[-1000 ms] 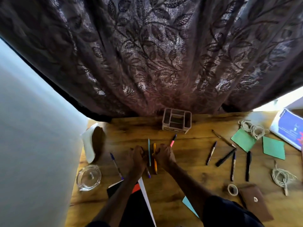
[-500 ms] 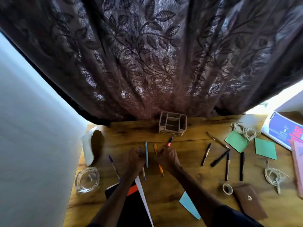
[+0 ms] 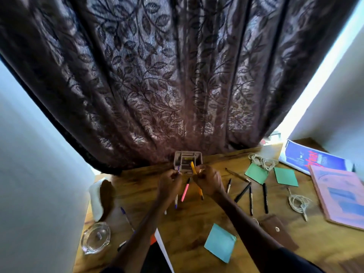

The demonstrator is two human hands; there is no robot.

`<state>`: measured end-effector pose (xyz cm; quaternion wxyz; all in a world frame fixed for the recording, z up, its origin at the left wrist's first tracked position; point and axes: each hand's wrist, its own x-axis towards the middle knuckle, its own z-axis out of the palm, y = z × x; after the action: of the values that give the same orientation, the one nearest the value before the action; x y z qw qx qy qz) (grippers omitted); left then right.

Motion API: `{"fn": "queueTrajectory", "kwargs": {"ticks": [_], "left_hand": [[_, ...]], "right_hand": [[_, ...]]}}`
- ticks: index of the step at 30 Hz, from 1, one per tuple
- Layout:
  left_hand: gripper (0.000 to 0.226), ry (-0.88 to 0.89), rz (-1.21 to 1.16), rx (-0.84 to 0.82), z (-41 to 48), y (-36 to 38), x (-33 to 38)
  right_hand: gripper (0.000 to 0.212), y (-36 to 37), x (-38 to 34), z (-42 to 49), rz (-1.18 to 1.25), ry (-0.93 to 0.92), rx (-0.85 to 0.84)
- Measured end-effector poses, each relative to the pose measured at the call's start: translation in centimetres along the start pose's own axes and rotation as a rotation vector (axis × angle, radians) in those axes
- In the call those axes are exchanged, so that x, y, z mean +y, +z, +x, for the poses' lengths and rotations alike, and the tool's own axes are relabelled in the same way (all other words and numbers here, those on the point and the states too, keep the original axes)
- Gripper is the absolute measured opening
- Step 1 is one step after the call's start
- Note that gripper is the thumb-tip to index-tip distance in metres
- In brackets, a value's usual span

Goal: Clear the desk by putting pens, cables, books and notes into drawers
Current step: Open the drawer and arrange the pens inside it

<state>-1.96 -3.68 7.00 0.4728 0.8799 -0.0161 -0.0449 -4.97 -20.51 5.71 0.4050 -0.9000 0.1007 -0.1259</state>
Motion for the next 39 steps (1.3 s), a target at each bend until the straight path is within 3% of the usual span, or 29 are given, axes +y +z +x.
{"fn": "queueTrajectory", "kwargs": {"ticks": [3, 7, 13, 20, 25, 32, 39], "left_hand": [[0.017, 0.074, 0.019, -0.001, 0.2, -0.2, 2.2], [0.015, 0.135, -0.047, 0.04, 0.6, -1.0, 4.9], [0.018, 0.236, -0.107, 0.049, 0.2, -1.5, 7.7], [0.015, 0.208, -0.138, 0.001, -2.0, 1.0, 9.0], [0.013, 0.204, -0.156, -0.134, -4.7, 4.2, 10.2], [0.028, 0.222, -0.126, -0.225, -8.3, 9.1, 12.9], [0.027, 0.141, -0.086, -0.348, -13.6, 16.5, 15.0]], "right_hand": [[0.036, -2.2, -1.3, 0.6, -0.054, -0.067, 0.052], [0.089, -5.5, -3.5, 1.2, -0.052, -0.203, 0.13], [0.103, -9.7, -5.4, 0.1, -0.062, -0.278, 0.176], [0.105, -11.3, -3.4, -3.6, -0.115, -0.175, 0.214], [0.101, -12.3, -0.8, -6.6, -0.137, -0.073, 0.217], [0.093, -15.8, 3.9, -10.3, -0.159, -0.022, 0.266], [0.065, -21.0, 8.4, -16.6, -0.176, 0.127, 0.315]]}}
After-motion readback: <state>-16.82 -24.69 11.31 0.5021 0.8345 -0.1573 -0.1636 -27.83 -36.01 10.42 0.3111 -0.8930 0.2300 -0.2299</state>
